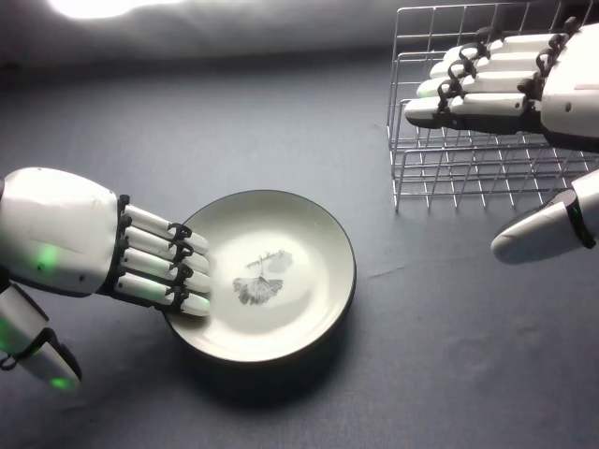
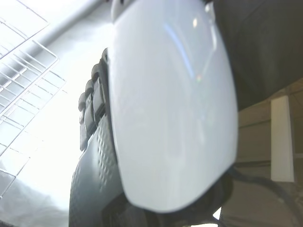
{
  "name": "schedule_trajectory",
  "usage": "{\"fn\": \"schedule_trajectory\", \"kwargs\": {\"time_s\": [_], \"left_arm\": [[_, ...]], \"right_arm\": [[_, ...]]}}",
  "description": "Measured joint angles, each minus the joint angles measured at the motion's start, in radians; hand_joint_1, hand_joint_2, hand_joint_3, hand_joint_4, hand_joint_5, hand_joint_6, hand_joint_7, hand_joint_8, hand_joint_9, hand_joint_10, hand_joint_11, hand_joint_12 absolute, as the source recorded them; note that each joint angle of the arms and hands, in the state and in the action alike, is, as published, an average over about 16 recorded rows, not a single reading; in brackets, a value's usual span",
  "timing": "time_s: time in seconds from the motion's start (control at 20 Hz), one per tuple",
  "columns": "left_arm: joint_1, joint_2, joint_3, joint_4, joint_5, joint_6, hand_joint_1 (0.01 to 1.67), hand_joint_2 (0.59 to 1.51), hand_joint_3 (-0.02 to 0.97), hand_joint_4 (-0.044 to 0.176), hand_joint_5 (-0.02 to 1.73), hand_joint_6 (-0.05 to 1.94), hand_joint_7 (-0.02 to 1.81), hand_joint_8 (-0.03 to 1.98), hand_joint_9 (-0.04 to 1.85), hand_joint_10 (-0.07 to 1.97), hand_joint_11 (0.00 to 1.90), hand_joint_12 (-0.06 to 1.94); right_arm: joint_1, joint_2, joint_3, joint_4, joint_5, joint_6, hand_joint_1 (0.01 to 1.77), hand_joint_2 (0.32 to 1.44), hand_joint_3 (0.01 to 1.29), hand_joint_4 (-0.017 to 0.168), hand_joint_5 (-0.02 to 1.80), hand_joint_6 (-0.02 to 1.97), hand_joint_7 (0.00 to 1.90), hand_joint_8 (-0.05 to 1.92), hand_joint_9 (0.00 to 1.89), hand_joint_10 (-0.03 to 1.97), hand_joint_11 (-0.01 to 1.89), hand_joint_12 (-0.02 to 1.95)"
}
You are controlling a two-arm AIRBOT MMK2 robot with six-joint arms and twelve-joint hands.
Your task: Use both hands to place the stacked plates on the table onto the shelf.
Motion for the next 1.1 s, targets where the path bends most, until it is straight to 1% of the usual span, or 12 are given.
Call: {"fn": "schedule_trajectory", "kwargs": {"time_s": [0.1, 0.25, 0.55, 0.85, 1.1], "left_arm": [[0.006, -0.003, -0.001, -0.001, 0.002, 0.0, 0.02, 1.151, 0.004, -0.001, -0.01, -0.02, -0.01, -0.01, 0.01, -0.01, 0.02, -0.01], [0.015, -0.007, -0.013, -0.006, 0.009, 0.004, 0.02, 1.15, 0.004, -0.003, -0.01, -0.02, -0.01, -0.02, 0.01, -0.01, 0.02, -0.01], [0.028, -0.024, -0.065, -0.032, 0.039, 0.015, 0.02, 1.146, 0.004, -0.006, -0.02, -0.03, -0.01, -0.02, 0.01, 0.0, 0.01, -0.01], [0.027, -0.051, -0.111, -0.055, 0.072, 0.024, 0.02, 1.147, 0.004, -0.008, -0.02, -0.03, -0.01, -0.02, 0.01, 0.0, 0.01, -0.01], [0.022, -0.073, -0.129, -0.067, 0.088, 0.026, 0.02, 1.147, 0.003, -0.008, -0.02, -0.03, -0.02, -0.02, 0.01, 0.0, 0.01, -0.01]], "right_arm": [[-0.003, 0.0, 0.0, -0.001, 0.005, 0.0, 0.03, 0.92, 0.01, 0.004, 0.01, 0.03, 0.02, 0.01, 0.02, 0.01, 0.02, 0.02], [-0.006, 0.001, 0.0, -0.001, 0.012, 0.0, 0.09, 0.89, 0.01, 0.004, 0.01, 0.03, 0.02, 0.01, 0.02, 0.01, 0.02, 0.02], [-0.01, 0.001, 0.0, -0.008, 0.03, -0.001, 0.27, 0.84, 0.01, 0.004, 0.01, 0.03, 0.02, 0.01, 0.01, 0.01, 0.02, 0.02], [-0.009, -0.012, 0.002, -0.058, 0.053, 0.0, 0.58, 0.81, 0.01, 0.004, 0.01, 0.03, 0.02, 0.01, 0.01, 0.01, 0.02, 0.02], [-0.002, -0.041, 0.007, -0.113, 0.067, 0.0, 0.82, 0.82, 0.01, 0.004, 0.02, 0.03, 0.02, 0.01, 0.01, 0.01, 0.02, 0.02]]}}
